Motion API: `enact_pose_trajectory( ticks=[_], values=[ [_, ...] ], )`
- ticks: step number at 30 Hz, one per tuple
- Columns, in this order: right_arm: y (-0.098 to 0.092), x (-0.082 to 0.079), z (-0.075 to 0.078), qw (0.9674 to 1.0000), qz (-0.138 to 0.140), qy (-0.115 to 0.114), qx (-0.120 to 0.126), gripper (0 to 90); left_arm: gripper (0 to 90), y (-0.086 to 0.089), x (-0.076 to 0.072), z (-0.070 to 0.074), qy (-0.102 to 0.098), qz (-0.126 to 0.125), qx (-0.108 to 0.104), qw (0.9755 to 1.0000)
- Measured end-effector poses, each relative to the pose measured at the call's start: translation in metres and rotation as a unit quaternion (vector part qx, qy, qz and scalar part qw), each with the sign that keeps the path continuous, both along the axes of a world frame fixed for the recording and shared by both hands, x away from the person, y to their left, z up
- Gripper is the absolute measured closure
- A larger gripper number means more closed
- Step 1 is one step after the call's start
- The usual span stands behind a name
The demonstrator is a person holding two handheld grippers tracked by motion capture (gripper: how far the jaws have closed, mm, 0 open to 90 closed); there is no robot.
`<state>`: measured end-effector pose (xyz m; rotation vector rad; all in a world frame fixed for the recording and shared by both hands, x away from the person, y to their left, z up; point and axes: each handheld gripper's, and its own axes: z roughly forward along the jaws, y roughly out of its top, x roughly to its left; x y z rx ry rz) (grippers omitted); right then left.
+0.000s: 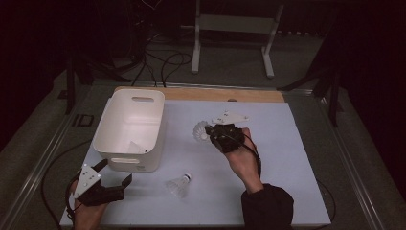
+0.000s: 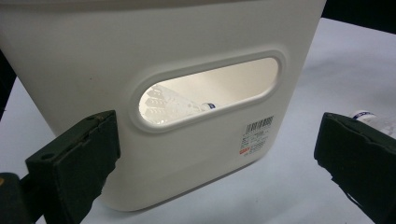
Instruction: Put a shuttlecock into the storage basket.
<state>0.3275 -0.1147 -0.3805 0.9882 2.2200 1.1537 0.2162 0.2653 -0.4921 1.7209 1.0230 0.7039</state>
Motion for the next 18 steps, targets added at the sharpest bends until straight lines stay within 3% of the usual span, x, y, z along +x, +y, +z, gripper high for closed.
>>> enact_pose_trajectory(
  ticks=[18],
  values=[
    [0.011,-0.002,0.002,0.9999,0.014,-0.003,-0.002,88.7,1.1,0.0,0.0,0.0,0.0,-0.001,0.0,1.0]
  ],
)
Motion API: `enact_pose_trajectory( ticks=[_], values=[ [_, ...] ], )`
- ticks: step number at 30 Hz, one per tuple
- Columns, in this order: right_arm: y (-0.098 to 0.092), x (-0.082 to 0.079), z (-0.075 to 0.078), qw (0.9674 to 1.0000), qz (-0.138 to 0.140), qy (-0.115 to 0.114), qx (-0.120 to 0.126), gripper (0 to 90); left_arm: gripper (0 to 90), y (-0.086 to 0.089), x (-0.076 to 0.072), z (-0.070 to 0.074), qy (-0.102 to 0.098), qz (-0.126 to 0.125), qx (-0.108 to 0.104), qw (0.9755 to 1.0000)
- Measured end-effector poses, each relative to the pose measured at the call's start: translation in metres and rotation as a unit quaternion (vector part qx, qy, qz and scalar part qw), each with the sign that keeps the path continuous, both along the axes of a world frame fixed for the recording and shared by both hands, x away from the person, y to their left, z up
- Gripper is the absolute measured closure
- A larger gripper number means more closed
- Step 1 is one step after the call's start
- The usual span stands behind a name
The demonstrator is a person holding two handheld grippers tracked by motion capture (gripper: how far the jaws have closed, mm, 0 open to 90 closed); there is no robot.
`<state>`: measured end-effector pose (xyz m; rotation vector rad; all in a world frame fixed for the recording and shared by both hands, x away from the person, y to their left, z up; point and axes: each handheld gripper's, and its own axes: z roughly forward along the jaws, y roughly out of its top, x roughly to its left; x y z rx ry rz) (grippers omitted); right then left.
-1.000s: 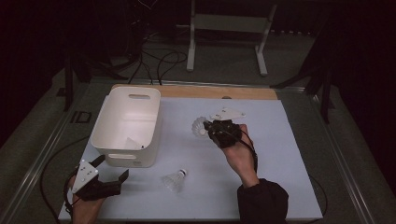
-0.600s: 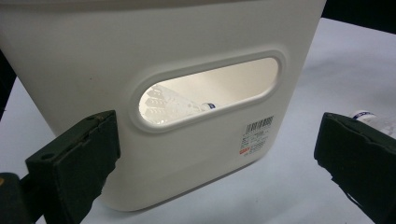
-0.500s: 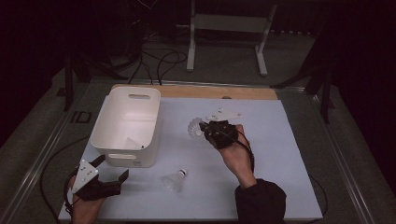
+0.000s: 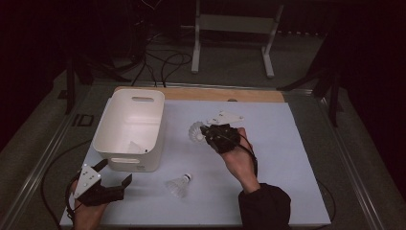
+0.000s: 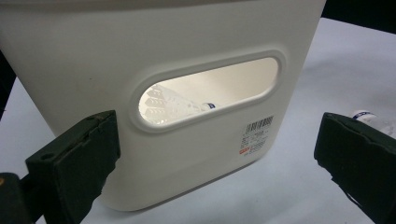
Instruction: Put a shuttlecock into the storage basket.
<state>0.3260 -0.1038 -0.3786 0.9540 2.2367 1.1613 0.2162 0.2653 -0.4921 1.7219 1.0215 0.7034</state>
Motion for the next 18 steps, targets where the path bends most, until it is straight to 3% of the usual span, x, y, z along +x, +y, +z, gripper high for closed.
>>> enact_pose_trajectory(
  ticks=[18],
  values=[
    [0.011,-0.001,0.002,0.9999,0.011,-0.003,-0.001,88.7,1.1,0.0,0.0,0.0,0.0,-0.001,0.001,1.0]
  ],
)
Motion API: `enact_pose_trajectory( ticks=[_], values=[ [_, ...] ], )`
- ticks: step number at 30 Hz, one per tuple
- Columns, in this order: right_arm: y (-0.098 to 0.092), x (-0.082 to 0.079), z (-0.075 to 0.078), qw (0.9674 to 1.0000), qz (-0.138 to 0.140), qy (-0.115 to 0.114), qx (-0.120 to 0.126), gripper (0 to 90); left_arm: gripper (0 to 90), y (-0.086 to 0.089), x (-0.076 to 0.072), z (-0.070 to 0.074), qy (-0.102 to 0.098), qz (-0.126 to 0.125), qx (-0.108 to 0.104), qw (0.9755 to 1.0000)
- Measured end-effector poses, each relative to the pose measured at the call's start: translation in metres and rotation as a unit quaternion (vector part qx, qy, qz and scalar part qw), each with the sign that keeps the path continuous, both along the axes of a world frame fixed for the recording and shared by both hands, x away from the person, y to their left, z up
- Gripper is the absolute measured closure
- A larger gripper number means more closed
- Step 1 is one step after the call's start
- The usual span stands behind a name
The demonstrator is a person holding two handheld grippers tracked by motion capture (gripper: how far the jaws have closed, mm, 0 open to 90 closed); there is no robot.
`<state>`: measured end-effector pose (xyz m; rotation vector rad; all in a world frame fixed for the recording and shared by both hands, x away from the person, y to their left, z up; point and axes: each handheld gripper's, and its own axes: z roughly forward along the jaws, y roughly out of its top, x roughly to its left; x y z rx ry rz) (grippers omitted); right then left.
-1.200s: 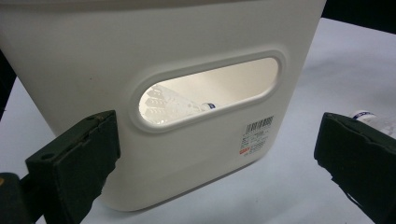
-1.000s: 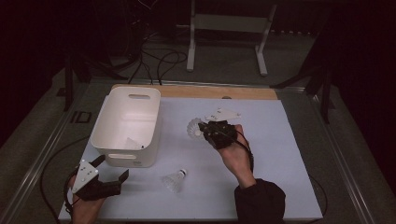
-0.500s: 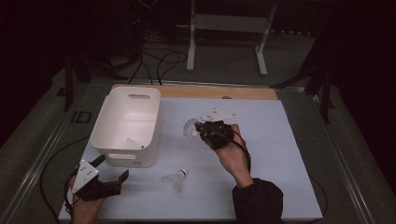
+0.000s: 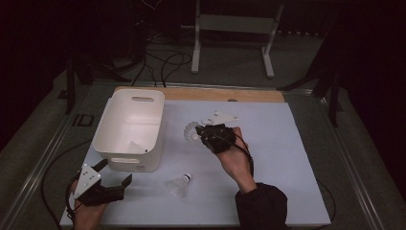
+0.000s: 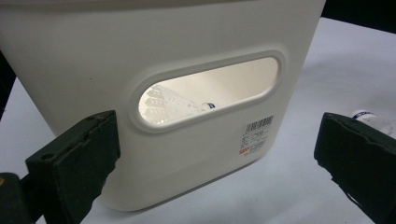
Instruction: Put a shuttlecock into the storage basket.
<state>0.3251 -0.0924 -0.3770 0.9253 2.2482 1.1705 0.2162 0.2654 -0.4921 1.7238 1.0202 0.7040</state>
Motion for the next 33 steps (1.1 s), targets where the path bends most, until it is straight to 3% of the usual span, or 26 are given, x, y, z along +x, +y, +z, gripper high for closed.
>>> enact_pose_trajectory(
  ticks=[33],
  values=[
    [0.021,-0.002,0.008,0.9998,0.021,-0.005,0.005,88.7,1.1,0.0,0.0,0.0,-0.001,0.0,0.0,1.0]
  ],
)
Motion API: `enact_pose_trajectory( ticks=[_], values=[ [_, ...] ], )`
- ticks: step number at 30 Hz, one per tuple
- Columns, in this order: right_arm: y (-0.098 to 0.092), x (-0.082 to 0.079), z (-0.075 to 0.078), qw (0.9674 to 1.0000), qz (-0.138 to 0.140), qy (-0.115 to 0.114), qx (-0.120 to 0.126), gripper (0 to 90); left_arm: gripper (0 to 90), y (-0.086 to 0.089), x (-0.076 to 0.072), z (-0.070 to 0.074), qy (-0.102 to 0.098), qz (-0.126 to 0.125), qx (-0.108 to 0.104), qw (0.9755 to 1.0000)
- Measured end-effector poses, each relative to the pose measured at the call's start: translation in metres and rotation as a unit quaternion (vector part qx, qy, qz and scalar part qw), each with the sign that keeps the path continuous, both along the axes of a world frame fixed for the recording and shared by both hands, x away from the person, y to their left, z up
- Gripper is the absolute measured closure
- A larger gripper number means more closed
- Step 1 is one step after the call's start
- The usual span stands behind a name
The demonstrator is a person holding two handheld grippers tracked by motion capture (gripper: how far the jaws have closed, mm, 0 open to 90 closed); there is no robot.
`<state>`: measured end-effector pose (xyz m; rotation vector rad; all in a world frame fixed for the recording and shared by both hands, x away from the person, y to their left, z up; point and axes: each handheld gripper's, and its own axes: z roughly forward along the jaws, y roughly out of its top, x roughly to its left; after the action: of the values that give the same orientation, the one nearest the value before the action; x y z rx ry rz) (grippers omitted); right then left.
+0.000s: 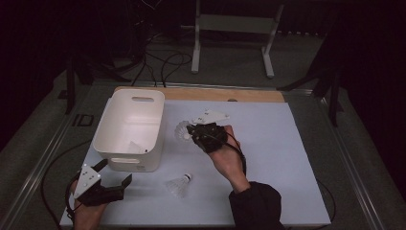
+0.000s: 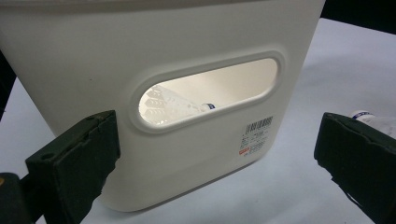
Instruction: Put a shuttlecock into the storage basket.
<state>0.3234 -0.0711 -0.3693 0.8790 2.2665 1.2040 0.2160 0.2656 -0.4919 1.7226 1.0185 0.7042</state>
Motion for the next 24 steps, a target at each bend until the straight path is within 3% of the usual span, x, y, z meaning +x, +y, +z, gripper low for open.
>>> enact_pose_trajectory(
  ticks=[24],
  values=[
    [0.017,-0.001,0.008,0.9999,0.014,-0.008,0.0,88.7,1.1,0.0,0.0,0.0,0.0,0.0,0.0,1.0]
  ],
)
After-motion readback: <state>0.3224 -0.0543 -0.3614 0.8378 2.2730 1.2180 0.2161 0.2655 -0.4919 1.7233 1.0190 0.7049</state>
